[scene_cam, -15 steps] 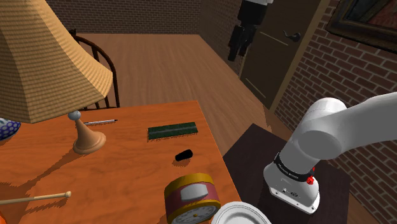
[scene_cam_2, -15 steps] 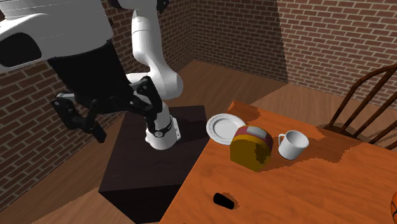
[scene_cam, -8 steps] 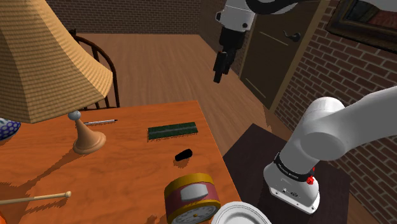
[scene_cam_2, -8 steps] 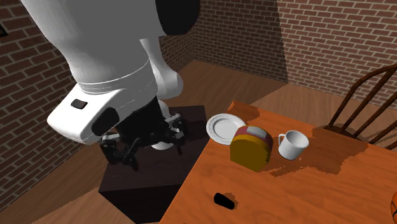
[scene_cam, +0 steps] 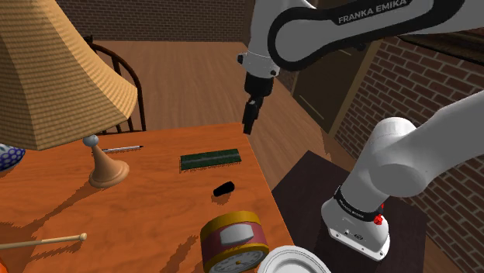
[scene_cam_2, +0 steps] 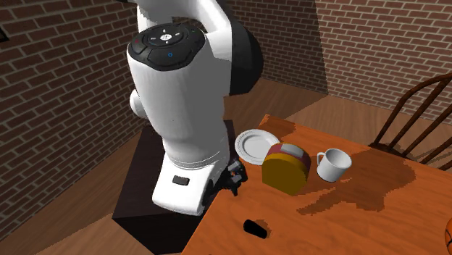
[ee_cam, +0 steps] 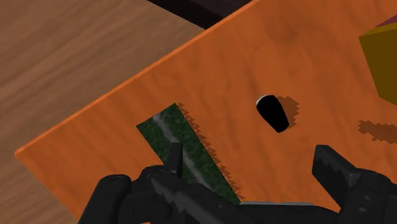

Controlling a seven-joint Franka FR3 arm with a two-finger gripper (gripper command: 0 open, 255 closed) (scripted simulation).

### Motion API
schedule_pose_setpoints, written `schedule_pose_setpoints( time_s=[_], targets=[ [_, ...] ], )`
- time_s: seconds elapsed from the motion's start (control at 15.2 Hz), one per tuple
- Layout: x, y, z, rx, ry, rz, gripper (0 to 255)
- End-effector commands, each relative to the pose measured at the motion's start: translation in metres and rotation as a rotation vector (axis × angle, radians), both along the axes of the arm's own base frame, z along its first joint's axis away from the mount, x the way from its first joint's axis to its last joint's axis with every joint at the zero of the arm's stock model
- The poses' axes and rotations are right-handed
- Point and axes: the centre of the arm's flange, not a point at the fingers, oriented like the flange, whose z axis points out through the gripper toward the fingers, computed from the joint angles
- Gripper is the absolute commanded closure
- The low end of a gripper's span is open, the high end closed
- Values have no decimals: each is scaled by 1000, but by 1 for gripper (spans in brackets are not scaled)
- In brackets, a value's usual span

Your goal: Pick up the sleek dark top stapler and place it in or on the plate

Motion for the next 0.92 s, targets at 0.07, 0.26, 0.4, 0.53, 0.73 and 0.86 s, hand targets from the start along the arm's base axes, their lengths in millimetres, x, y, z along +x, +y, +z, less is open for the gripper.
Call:
schedule_pose_setpoints(
  time_s=[0.07,0.26,0.4,0.53,0.73,0.86],
  targets=[
    [6,21,-33,-2,7,67,0],
    [8,44,-65,-5,15,133,0],
    [8,60,-87,-7,21,177,0],
    [8,75,-109,-9,26,221,0],
    [5,98,-141,-11,35,287,0],
    [4,104,-154,-12,37,303,0]
  ],
)
